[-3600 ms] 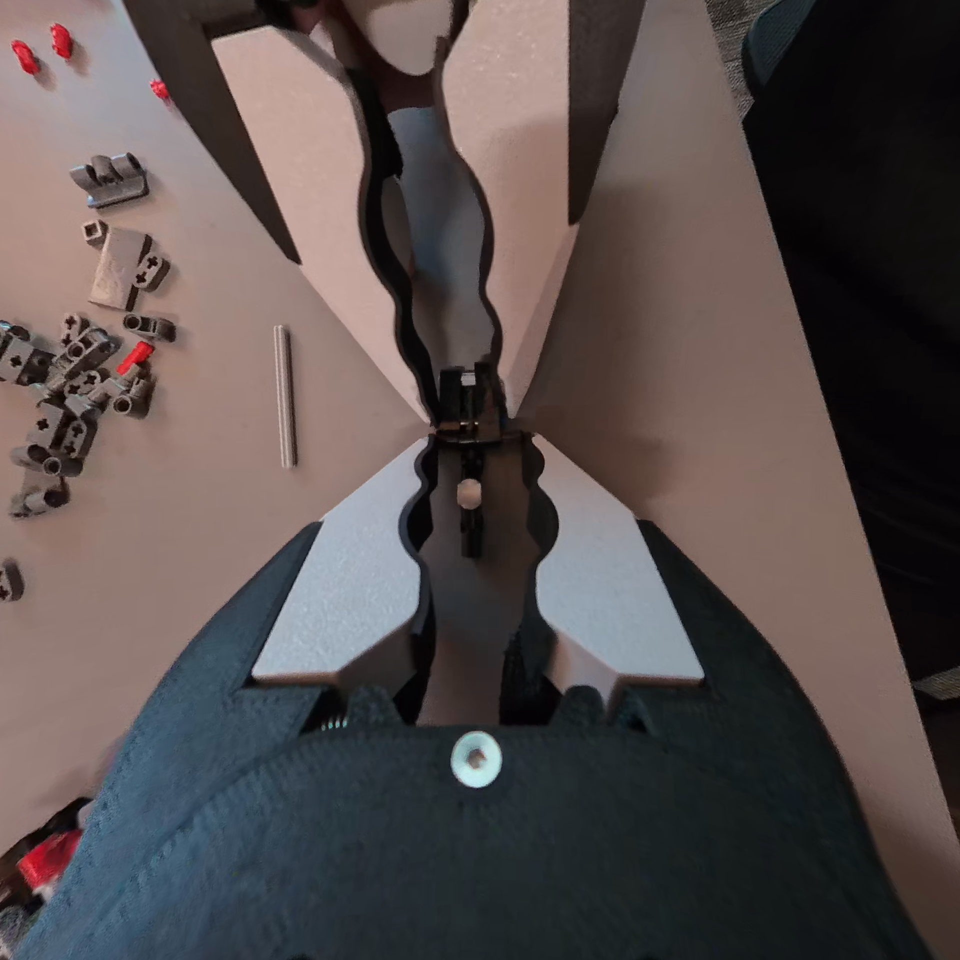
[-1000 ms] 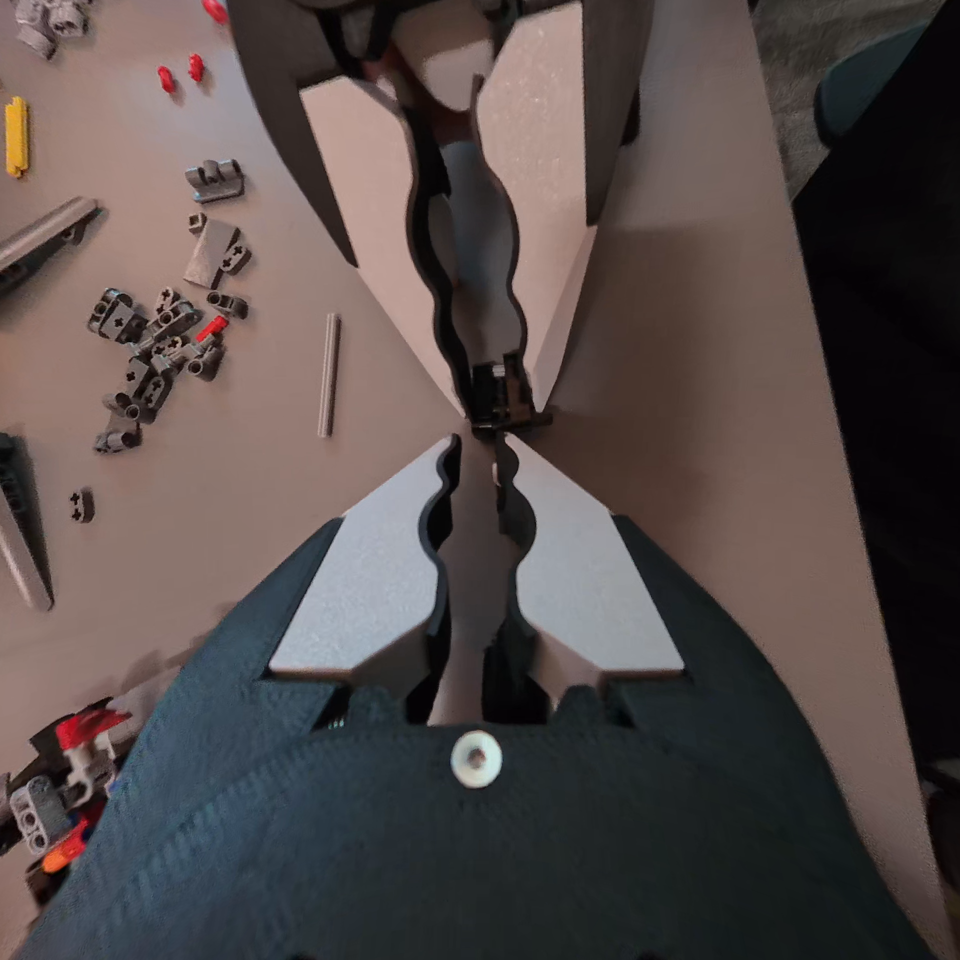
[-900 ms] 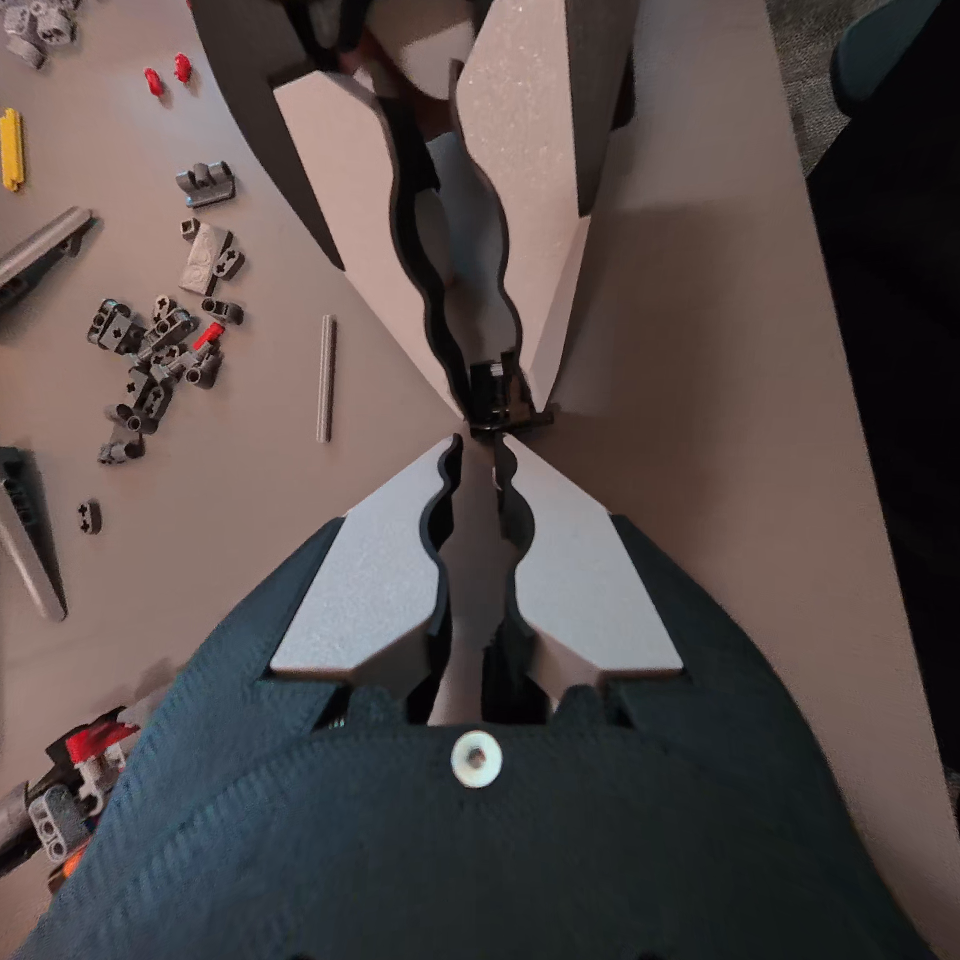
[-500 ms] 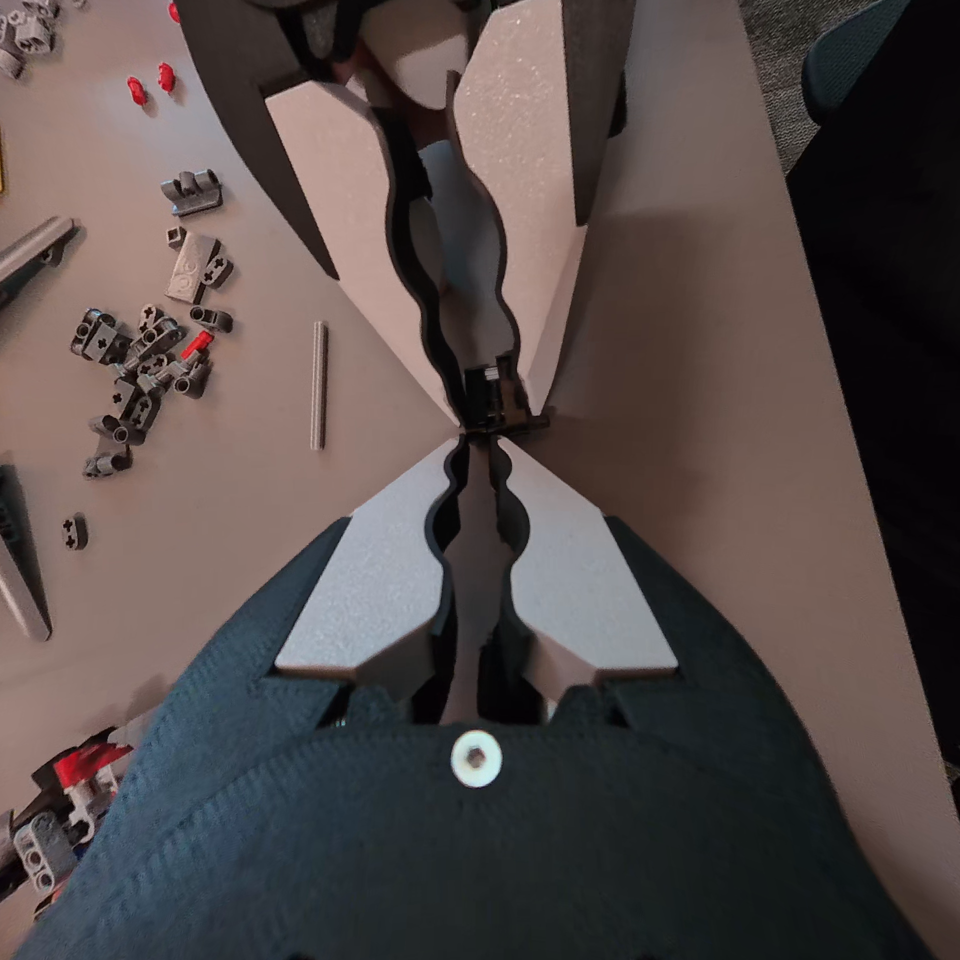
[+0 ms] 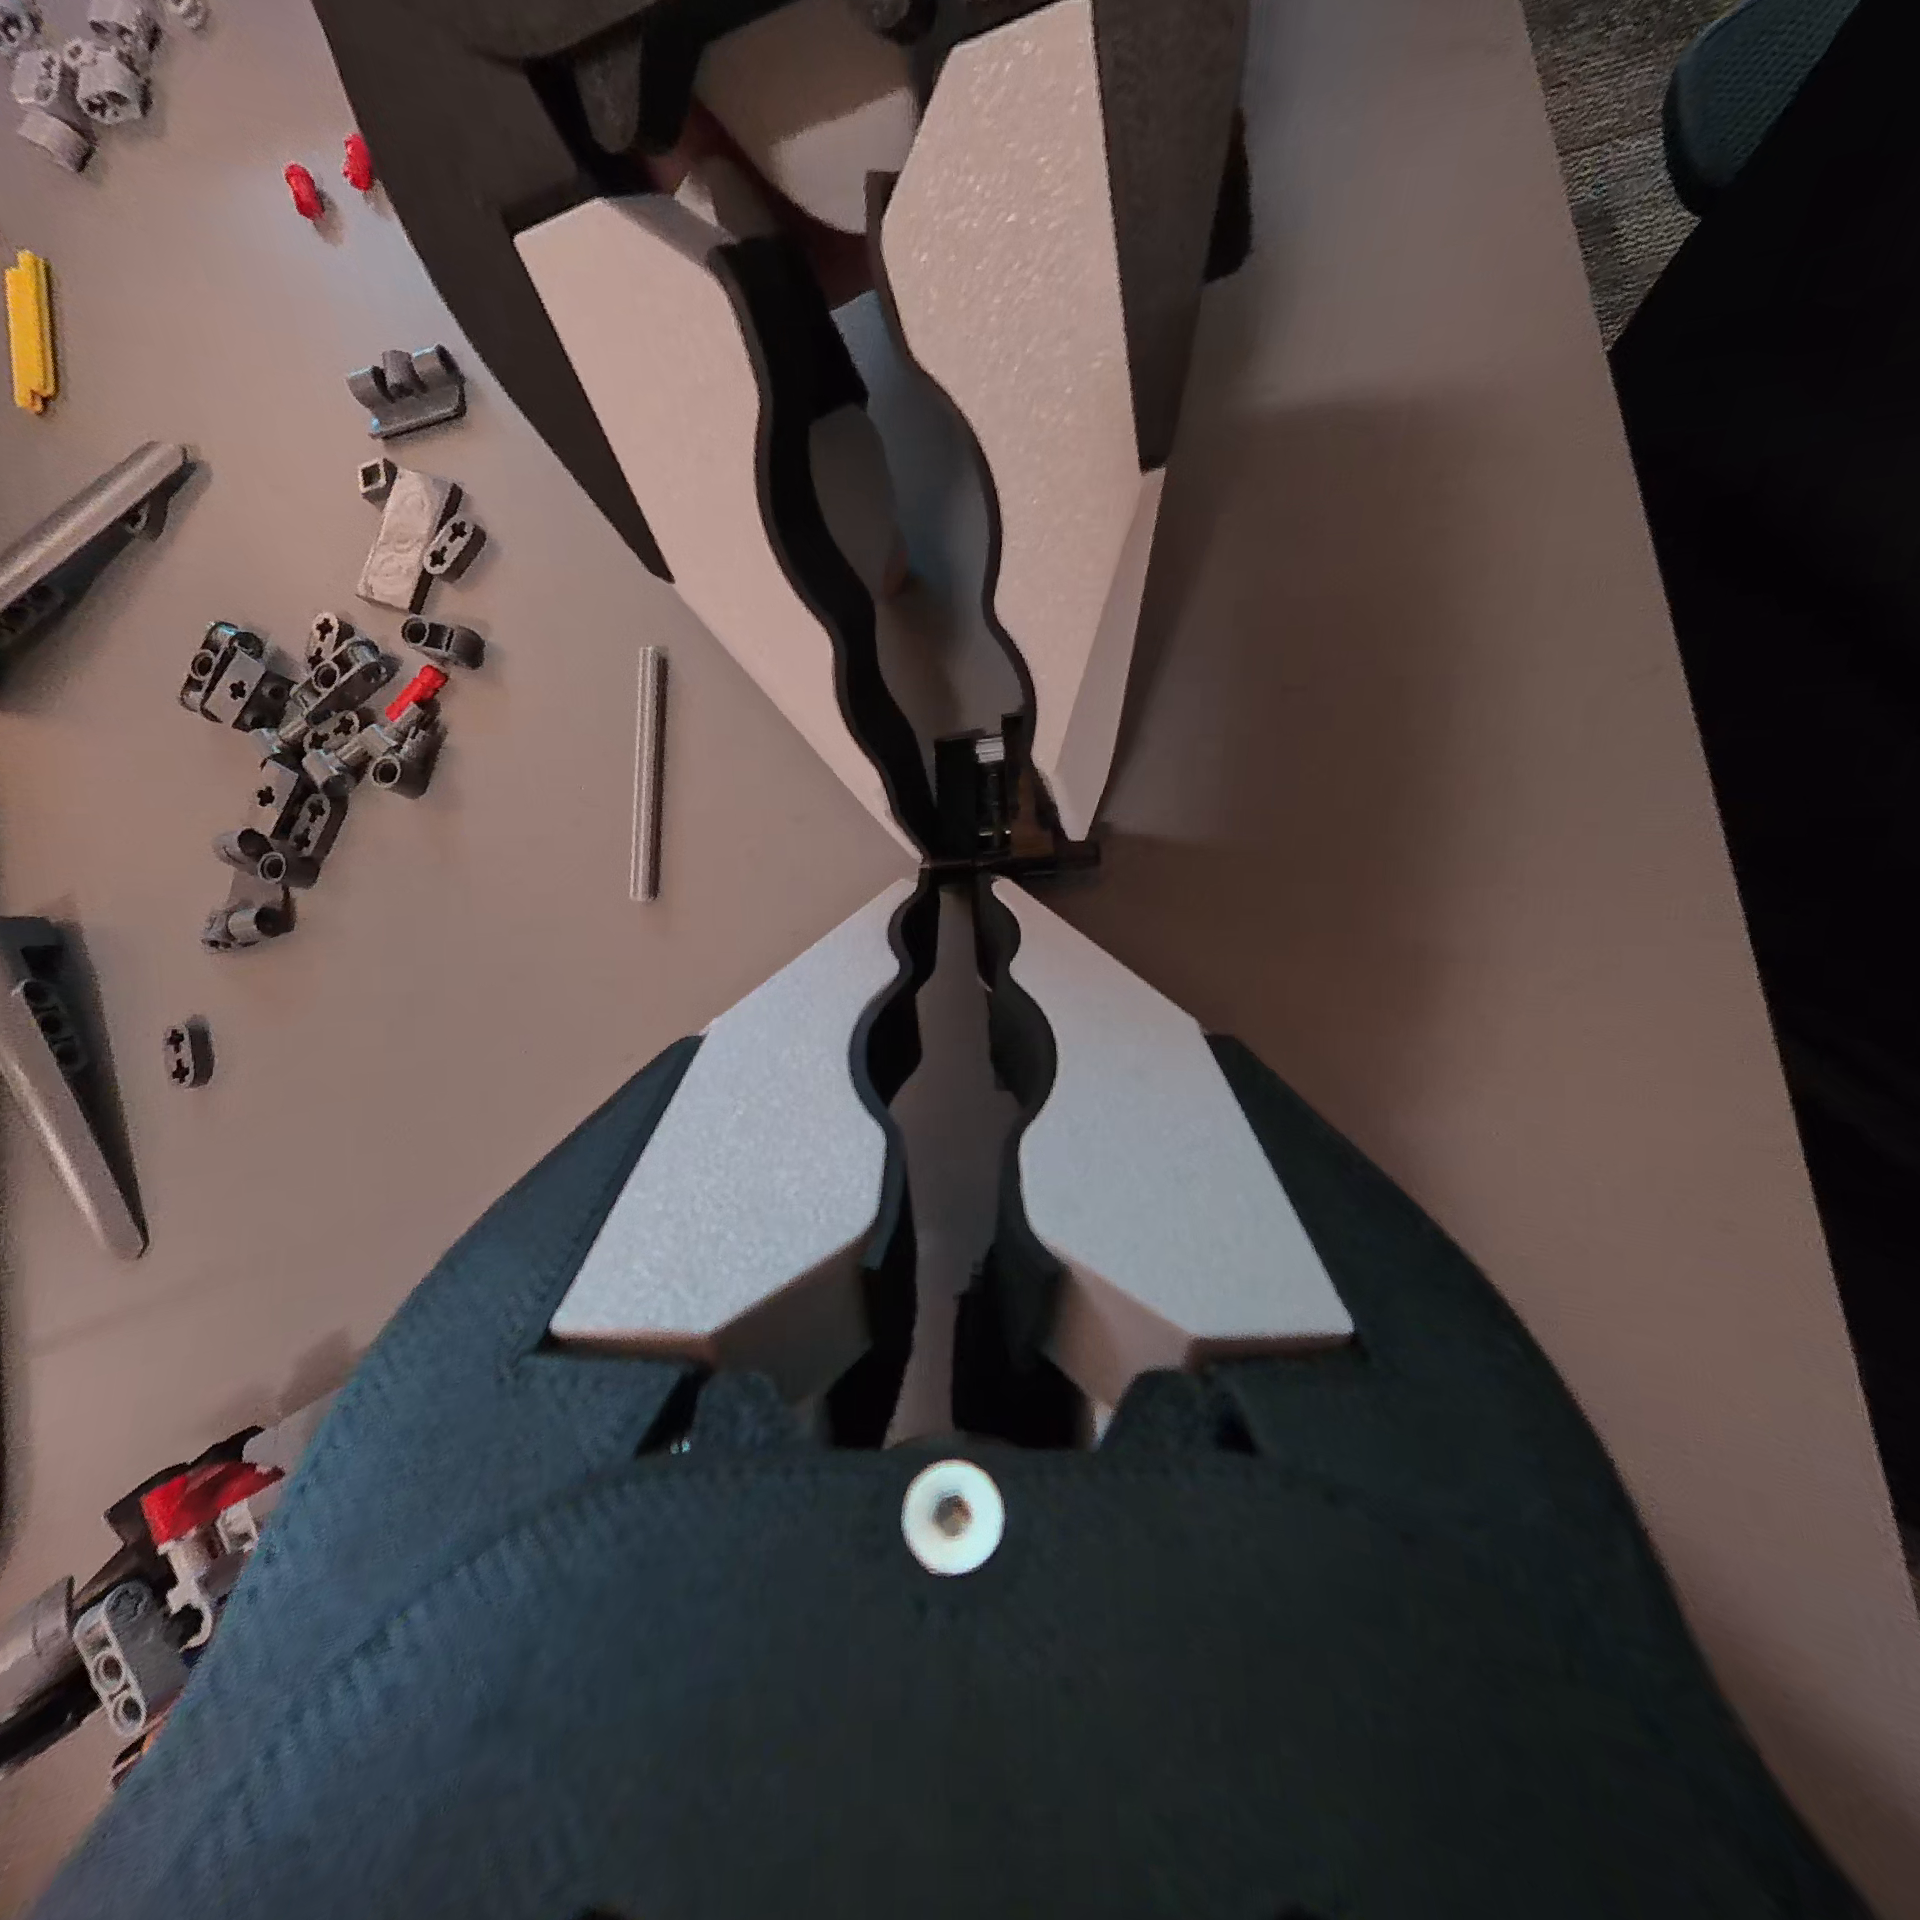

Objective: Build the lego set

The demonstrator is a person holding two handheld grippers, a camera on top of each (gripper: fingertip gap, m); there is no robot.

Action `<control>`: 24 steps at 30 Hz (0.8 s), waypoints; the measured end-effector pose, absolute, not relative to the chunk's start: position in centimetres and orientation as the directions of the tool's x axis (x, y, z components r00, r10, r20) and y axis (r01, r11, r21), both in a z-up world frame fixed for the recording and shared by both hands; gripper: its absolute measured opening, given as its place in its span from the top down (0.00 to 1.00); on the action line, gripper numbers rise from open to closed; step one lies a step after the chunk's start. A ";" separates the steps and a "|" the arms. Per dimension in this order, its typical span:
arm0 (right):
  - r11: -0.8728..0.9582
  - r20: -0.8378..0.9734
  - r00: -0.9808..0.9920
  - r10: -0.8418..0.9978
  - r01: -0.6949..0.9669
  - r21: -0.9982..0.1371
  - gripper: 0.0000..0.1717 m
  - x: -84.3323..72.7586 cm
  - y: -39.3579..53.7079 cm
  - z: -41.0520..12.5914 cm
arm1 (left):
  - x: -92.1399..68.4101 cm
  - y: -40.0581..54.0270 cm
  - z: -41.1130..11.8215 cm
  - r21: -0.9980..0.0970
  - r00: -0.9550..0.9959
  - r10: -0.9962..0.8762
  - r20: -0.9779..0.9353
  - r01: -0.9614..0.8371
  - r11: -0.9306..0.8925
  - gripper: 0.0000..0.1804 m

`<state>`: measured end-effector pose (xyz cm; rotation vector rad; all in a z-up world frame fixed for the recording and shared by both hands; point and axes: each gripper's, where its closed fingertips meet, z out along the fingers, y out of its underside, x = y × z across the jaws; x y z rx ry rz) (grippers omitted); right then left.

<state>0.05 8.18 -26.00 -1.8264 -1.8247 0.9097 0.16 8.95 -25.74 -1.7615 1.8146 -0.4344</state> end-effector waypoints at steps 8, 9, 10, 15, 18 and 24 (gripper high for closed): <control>-0.056 -0.160 -0.081 0.984 0.711 -0.701 0.84 0.2 8.2 -26.0 | 0.3 9.0 -25.8 -0.611 0.057 -0.982 -0.179 -0.789 0.065 0.98; -0.053 -0.160 -0.085 0.983 0.711 -0.702 0.83 0.2 8.1 -26.0 | 0.4 8.9 -25.8 -0.610 0.056 -0.982 -0.180 -0.789 0.067 0.97; -0.055 -0.163 -0.085 0.983 0.710 -0.702 0.80 0.3 8.0 -25.9 | 0.4 9.0 -25.8 -0.609 0.056 -0.982 -0.180 -0.790 0.066 0.97; -0.042 -0.129 -0.068 0.989 0.713 -0.700 0.80 0.0 7.7 -25.8 | 0.5 9.0 -25.8 -0.607 0.053 -0.982 -0.183 -0.792 0.070 0.97; -0.029 -0.107 -0.062 0.992 0.721 -0.693 0.83 0.0 7.7 -26.1 | 0.5 9.0 -25.8 -0.608 0.049 -0.982 -0.183 -0.790 0.073 0.97; -0.021 -0.111 -0.079 0.991 0.717 -0.697 0.83 -0.1 7.7 -26.1 | 0.5 9.0 -25.8 -0.601 0.036 -0.980 -0.195 -0.794 0.091 0.98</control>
